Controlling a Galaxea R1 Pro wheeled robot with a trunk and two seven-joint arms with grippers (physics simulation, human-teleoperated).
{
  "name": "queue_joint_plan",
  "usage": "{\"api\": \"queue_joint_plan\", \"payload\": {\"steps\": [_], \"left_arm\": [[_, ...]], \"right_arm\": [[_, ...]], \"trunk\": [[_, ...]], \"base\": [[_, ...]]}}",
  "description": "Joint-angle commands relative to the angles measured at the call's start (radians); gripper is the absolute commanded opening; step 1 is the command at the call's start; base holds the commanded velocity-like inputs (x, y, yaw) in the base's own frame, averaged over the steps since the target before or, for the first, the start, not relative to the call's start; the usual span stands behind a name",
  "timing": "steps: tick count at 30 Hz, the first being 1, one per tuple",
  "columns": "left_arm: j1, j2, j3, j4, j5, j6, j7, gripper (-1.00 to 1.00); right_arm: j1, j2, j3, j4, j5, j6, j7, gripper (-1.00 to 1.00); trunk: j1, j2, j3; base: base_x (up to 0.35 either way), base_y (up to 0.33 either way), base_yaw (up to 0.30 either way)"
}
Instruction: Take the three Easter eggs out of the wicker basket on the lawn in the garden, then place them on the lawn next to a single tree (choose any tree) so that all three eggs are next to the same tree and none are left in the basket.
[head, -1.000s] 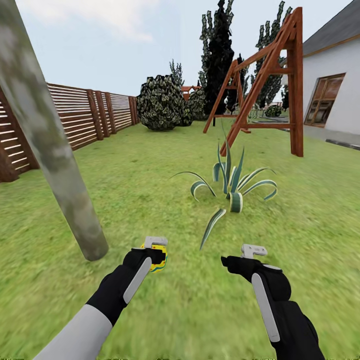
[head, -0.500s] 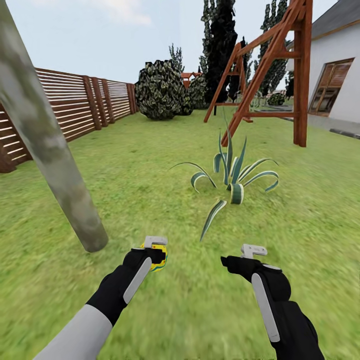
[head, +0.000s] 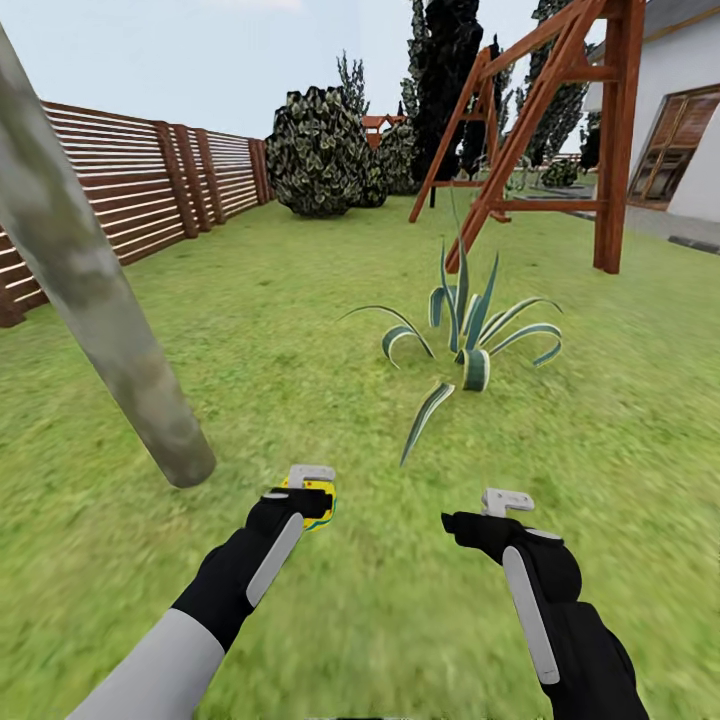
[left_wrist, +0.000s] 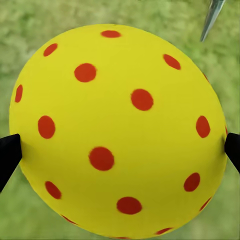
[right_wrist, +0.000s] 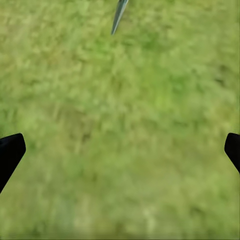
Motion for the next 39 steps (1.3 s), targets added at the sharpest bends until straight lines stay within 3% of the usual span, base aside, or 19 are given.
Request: {"api": "queue_joint_plan", "payload": {"steps": [1, 27, 39], "left_arm": [[-0.001, 0.000, -0.001, -0.004, 0.010, 0.001, 0.009, -1.00], [0.000, 0.001, 0.000, -0.045, 0.010, -0.013, 0.009, -1.00], [0.004, 0.004, 0.003, -0.096, 0.009, -0.018, 0.007, -1.00]], "right_arm": [[-0.001, 0.001, -0.001, -0.001, -0.011, 0.003, -0.009, 1.00], [-0.001, 0.001, -0.001, -0.001, -0.011, 0.003, -0.009, 1.00], [-0.001, 0.001, -0.001, -0.001, -0.011, 0.003, -0.009, 1.00]], "trunk": [[0.000, -0.001, -0.005], [0.011, -0.006, -0.098], [0.011, -0.006, -0.098]], "base": [[0.000, 0.000, 0.000], [0.000, 0.000, 0.000], [0.011, 0.000, 0.000]]}}
